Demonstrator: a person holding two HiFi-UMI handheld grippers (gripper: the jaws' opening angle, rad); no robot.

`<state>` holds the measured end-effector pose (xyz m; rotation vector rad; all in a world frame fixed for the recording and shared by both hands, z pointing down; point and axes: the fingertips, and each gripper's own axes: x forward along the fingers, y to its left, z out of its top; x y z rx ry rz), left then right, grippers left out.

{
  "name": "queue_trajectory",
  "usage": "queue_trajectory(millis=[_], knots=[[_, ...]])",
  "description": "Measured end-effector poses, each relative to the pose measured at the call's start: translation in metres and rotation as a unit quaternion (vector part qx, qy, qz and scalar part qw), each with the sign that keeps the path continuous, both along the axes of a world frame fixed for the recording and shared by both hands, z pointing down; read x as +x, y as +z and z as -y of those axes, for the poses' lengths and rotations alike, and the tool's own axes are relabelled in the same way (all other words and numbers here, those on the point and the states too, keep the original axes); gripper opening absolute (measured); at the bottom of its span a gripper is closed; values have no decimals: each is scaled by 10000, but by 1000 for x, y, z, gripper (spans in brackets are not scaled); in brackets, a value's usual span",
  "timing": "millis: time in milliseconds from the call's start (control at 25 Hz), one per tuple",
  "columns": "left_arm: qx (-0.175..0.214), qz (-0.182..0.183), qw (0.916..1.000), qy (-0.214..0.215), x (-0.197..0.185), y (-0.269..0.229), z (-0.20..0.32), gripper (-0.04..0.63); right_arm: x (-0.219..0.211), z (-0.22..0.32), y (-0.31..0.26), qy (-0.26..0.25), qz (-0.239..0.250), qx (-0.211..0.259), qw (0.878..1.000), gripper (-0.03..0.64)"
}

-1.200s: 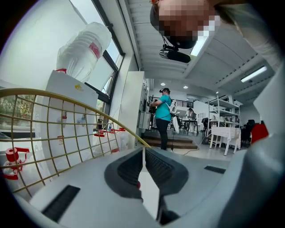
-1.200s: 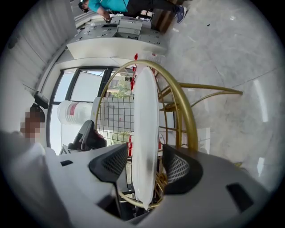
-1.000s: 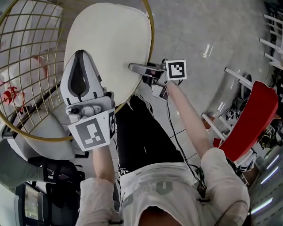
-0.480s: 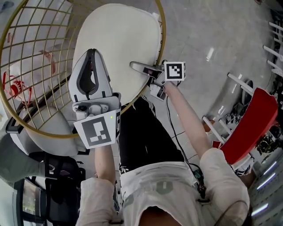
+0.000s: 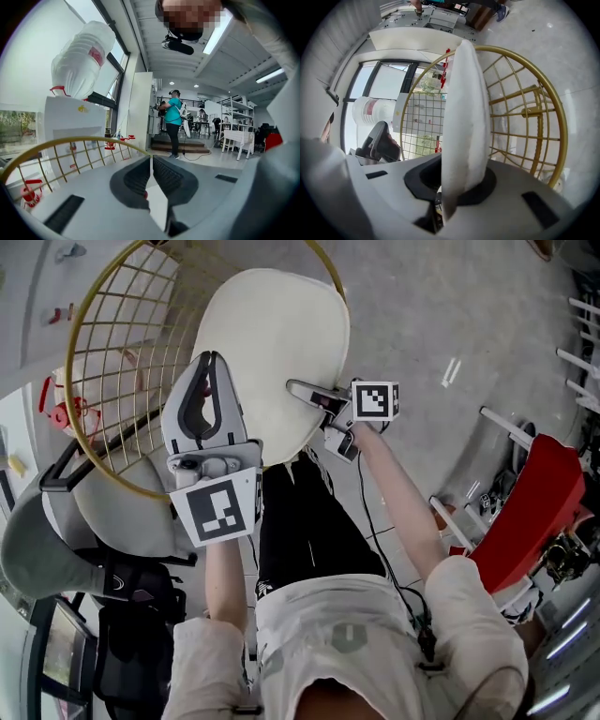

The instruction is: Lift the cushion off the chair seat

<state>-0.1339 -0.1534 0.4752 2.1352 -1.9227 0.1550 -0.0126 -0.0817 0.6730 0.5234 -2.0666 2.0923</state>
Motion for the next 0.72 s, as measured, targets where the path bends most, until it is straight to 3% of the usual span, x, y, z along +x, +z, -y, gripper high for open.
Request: queue_trajectory(millis=[200, 440, 600, 720], knots=[[138, 162, 9997, -111, -14, -60, -5, 31, 0, 6, -50, -102, -344, 171, 9992, 49], [503, 163, 9981, -324, -17, -136, -6, 31, -2, 32, -138, -60, -661, 886, 9939, 48], [621, 71, 9969, -473, -14, -179, -19, 31, 0, 44, -206, 49, -1017, 1642, 9812, 48], [815, 280, 9945, -599, -15, -214, -23, 31, 1, 62, -262, 181, -1218, 2401, 9629, 48]])
